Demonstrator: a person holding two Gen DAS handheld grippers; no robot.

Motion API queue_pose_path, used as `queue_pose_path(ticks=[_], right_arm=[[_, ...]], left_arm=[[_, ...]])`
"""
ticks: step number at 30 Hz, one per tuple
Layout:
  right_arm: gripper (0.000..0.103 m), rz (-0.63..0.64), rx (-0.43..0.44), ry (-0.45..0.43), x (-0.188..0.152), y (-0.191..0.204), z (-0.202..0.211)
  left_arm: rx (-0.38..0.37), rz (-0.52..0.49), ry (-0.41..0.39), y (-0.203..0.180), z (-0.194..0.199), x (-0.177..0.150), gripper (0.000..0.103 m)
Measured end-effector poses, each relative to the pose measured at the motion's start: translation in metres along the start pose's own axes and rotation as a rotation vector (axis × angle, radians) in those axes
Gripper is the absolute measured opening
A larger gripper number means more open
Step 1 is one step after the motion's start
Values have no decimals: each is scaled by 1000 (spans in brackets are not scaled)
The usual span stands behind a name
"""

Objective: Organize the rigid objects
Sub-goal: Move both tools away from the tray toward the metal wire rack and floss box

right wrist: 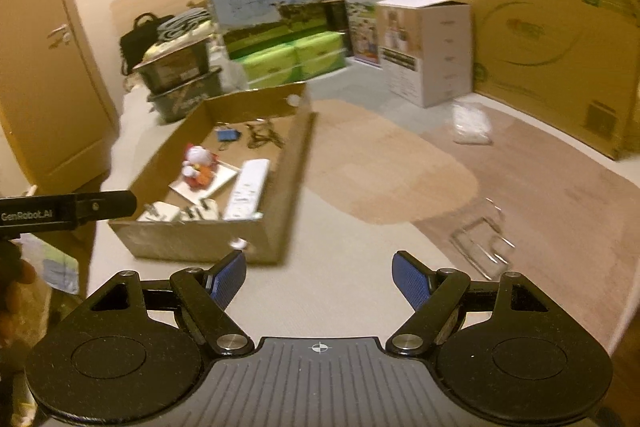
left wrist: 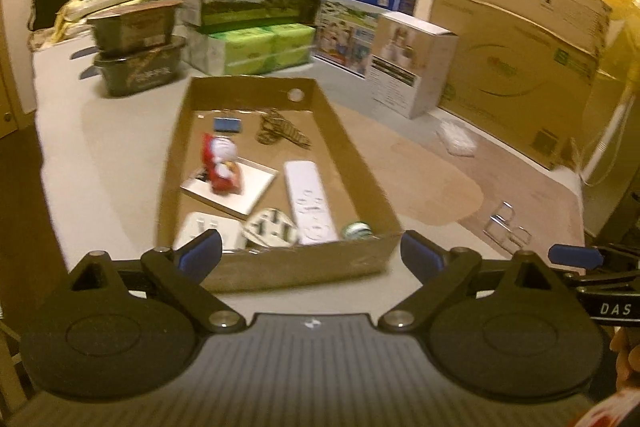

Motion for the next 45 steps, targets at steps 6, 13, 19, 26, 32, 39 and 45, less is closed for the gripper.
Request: queue_pose_path(ticks=[6, 13, 19, 26, 32, 39, 45], right_arm=[[80, -43, -65, -5, -11, -31, 18], [80, -85, -142, -15, -17, -62, 31], [80, -121, -199, -23, -18, -90, 40], [80, -149, -232, -29, -18, -115, 42], [80, -100, -200, -32, -17, -121, 29], [80, 17, -129, -35, -13, -126, 3], [80, 98, -75, -30, -9, -136, -23]], left_arm=[[-64, -38, 3, -30, -4, -4, 95], [-149, -94, 24, -64, -17, -10, 95], [-209, -128, 33, -87, -28, -11, 95], [-252, -166, 51, -107, -42, -11, 95], [-267, -197, 65, -118, -58, -10, 95], [-288, -215, 73, -126, -79, -6, 95], [-295, -242, 82, -131, -102, -2, 95]])
Point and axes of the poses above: each gripper's, at about its wrist camera, not at the fingertips, and z roughly against the way its jaws point, y to its left, x to its top, the point moved 3 cm from there along -z, roughly the way its jaws point, and after that the axes turned 8 degrees about -y, right-handed, at the moved point
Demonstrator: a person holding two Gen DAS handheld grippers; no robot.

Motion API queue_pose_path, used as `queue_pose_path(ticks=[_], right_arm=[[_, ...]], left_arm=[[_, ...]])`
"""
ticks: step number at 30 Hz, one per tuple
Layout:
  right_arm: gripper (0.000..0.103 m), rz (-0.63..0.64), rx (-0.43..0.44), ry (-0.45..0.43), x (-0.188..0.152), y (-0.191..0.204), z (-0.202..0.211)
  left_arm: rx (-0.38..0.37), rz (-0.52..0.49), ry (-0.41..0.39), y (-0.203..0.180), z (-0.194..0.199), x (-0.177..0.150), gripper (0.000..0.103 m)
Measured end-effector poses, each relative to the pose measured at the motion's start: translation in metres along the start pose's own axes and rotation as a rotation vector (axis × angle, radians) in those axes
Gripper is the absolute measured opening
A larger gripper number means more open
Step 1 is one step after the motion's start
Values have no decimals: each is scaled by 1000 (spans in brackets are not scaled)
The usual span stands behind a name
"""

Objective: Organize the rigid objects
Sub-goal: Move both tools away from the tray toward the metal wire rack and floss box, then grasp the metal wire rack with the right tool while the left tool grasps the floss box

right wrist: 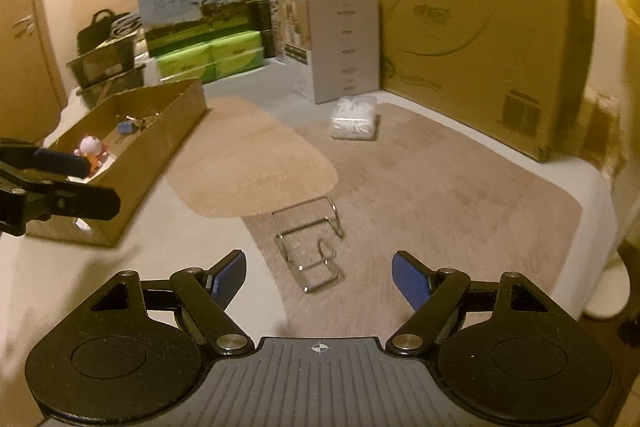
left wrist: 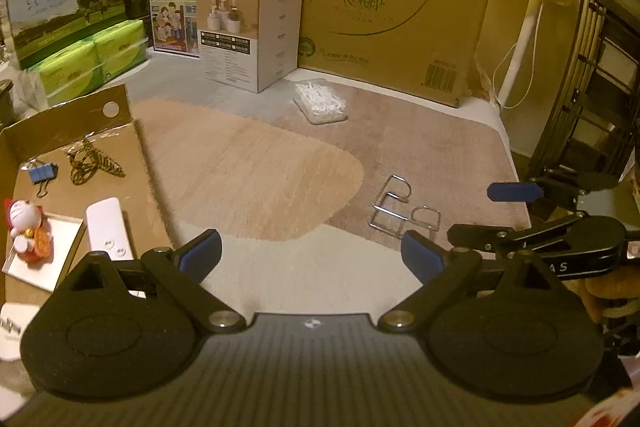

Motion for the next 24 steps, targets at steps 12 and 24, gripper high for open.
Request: queue_pose_path(ticks=[12, 24], right_arm=[[80, 140, 118, 39, -2, -11, -56], [66, 231, 177, 55, -6, -7, -91]], left_arm=[[-22, -62, 54, 6, -51, 2, 95], [-27, -37, 67, 11, -70, 2, 95]])
Point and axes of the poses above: each gripper's, at about its wrist camera, not at the fingertips, and z roughly against the way its jaws point, y to its left, x to its top, the point moved 3 cm from there along -z, roughly the way its jaws point, and after that the axes turned 8 degrees about -y, right-handed, at the moved point
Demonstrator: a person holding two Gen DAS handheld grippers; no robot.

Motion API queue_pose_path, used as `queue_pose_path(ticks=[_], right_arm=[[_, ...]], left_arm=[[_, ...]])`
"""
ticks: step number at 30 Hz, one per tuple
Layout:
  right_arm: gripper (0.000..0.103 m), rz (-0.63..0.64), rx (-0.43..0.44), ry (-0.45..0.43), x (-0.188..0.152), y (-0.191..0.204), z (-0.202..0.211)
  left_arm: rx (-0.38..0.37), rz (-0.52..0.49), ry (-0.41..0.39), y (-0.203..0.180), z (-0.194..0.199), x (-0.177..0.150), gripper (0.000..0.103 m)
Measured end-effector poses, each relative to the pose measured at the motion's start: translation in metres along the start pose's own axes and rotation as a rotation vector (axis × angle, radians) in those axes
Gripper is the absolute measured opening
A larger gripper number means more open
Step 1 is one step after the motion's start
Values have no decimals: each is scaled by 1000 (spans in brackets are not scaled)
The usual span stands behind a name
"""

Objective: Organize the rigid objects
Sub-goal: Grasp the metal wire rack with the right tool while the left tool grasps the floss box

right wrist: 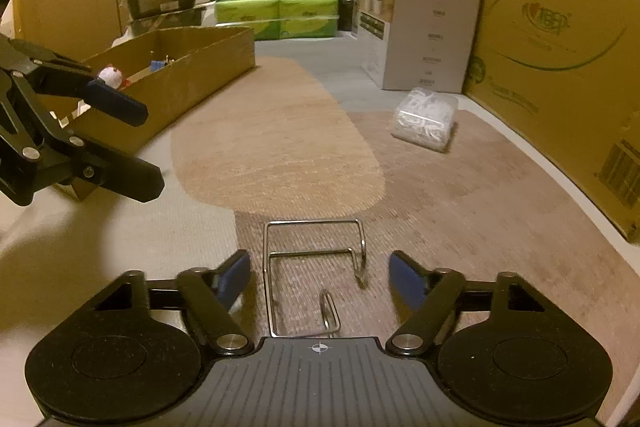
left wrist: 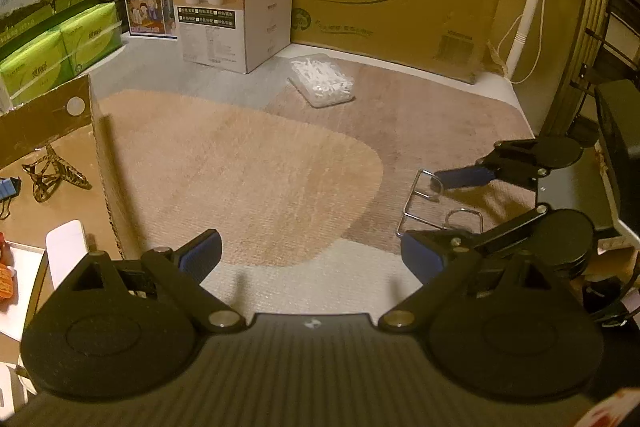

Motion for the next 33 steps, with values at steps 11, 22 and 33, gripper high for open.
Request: queue_pose_path(ticks=[11, 22, 33], right_arm=[[52, -74, -47, -24, 8, -7, 6], [52, -266, -179, -56, 31, -57, 15], [52, -342, -309, -60, 49, -114, 1]], left_arm=[[-2, 5, -19, 0, -1, 9, 95], [28, 59, -68, -3, -26, 51, 95], [109, 175, -113, -5, -84, 84, 95]])
Point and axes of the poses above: each gripper's, at about its wrist camera, not at the fingertips, and z roughly against the way its jaws point, y to its left, x to its top, the point moved 3 cm from there along -z, roughly the way its jaws point, and after that the axes turned 8 degrees about -y, right-handed, at the moved point
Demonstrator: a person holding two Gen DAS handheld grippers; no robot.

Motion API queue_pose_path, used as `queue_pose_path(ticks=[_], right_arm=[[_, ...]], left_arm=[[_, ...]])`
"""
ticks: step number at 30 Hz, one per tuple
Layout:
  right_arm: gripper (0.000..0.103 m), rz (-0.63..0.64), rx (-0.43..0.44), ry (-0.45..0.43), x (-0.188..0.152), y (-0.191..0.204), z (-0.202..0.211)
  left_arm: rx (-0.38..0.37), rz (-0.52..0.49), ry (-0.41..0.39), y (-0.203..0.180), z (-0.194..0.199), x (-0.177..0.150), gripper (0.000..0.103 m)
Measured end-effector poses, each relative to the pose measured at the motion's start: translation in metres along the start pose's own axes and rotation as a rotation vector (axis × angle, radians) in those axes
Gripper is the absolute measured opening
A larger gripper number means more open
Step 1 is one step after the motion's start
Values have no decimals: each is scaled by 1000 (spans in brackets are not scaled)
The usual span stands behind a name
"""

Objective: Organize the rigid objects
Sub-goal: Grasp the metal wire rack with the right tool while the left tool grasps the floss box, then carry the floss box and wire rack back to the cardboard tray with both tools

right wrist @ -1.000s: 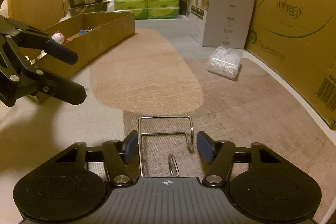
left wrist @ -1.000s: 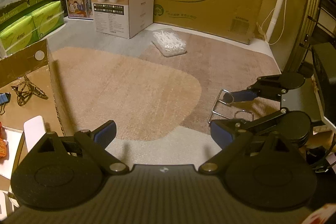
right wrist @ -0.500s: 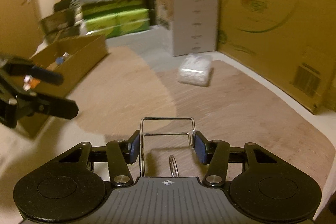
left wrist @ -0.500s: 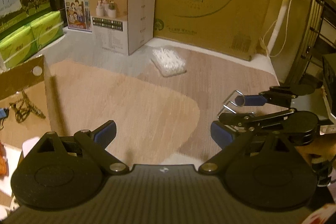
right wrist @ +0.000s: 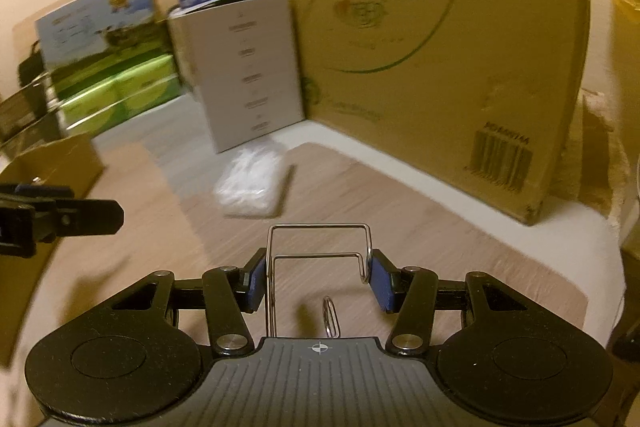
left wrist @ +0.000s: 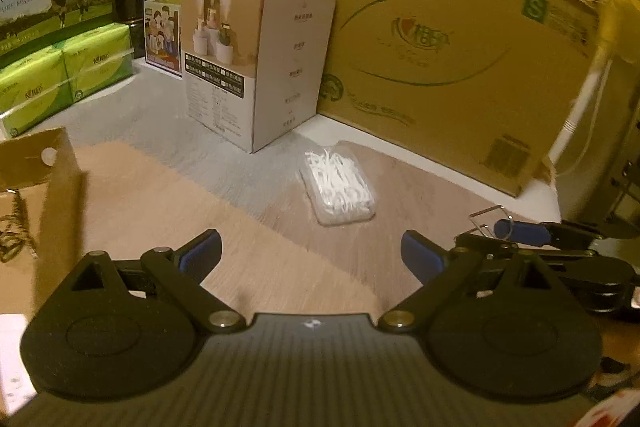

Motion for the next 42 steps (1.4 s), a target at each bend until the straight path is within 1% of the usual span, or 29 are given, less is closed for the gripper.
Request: queue_pose_path(ticks=[7, 12, 15, 18, 24, 27, 29, 31, 34, 37, 42], right_arm=[[52, -17, -30, -6, 10, -21, -25], [52, -39, -41, -9, 13, -31, -44], [52, -54, -52, -8, 14, -39, -54], [52, -77, -69, -11, 14, -47, -59], [52, -82, -83, 1, 9, -59, -64], [52, -79, -86, 5, 6, -62, -64], [52, -74, -87, 3, 6, -61, -64], [52, -71, -90, 3, 7, -60, -63], [52, -67, -89, 1, 7, -56, -60], [52, -59, -84, -3, 7, -50, -57], [52, -64, -69, -5, 6, -37, -39]], left_arm=[[27, 25, -11, -10, -43, -1, 95], [30, 19, -21, -18, -72, -2, 95], [31, 10, -34, -24, -86, -2, 92], [27, -2, -29, -31, -102, -4, 87], [52, -18, -30, -37, -127, -7, 77], [64, -29, -23, -38, -136, -7, 68], [70, -50, -25, -40, -138, -7, 62], [69, -61, -22, -41, -135, -7, 60], [70, -70, -19, -39, -125, -10, 53], [67, -59, -6, -36, -109, -17, 53], [64, -50, 13, -31, -72, -33, 53]])
Point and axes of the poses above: each gripper's, at about its wrist camera, not at the fingertips, and z roughly against the way its jaws point, y to its left, x to its top, the point moved 3 cm from there along -z, roughly the way its jaws point, and after that the axes turned 8 degrees about -y, right-handed, at the moved point
